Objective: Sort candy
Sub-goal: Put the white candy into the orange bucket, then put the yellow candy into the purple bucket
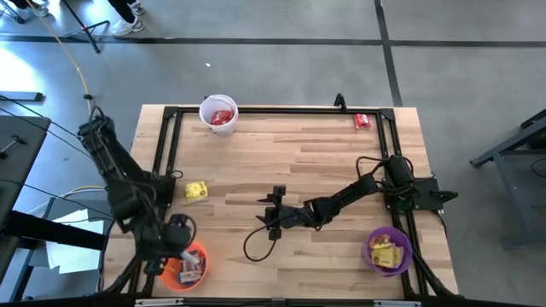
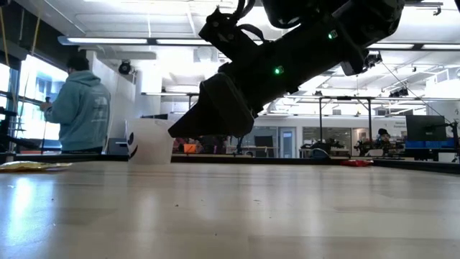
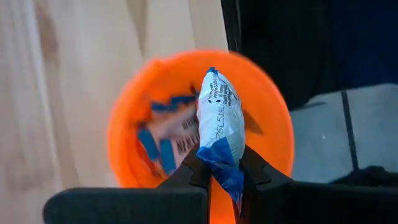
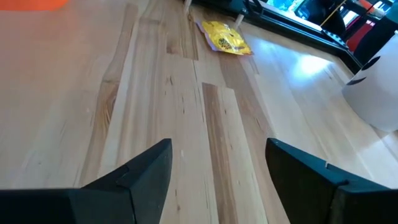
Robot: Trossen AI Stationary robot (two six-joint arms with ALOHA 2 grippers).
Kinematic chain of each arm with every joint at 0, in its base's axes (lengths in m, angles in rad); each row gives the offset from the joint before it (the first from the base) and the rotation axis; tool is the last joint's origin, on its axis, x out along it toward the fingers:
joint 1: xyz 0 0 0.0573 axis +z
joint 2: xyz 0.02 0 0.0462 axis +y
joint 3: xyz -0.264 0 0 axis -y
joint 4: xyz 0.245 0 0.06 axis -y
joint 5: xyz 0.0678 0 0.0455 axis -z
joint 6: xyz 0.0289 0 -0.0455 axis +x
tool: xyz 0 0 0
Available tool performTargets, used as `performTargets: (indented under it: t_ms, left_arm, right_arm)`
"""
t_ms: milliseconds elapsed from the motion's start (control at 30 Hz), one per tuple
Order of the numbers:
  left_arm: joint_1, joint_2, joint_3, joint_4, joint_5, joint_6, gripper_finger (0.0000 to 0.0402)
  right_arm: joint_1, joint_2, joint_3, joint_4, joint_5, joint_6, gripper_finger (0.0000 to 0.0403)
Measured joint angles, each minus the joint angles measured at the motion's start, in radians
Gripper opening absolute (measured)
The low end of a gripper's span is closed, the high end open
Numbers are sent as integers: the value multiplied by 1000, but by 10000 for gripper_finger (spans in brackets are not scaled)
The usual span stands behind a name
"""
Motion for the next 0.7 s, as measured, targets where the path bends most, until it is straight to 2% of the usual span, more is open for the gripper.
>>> performTargets:
  t_ms: [133, 200, 300, 433, 700]
  left_arm:
    - [-22, 60, 3, -45, 27, -115, 11]
    - [-18, 88, 2, -110, 10, -190, 14]
    - [1, 119, 2, -124, -2, -240, 31]
    - [23, 126, 2, -88, 7, -240, 78]
    - [33, 122, 2, -83, 140, -264, 178]
  right_arm:
    - [0, 0, 0, -2, 1, 0, 254]
    - [0, 0, 0, -1, 1, 0, 254]
    - [0, 0, 0, -2, 0, 0, 254]
    - [0, 0, 0, -2, 0, 23, 254]
    - [2, 0, 0, -6, -2, 42, 254]
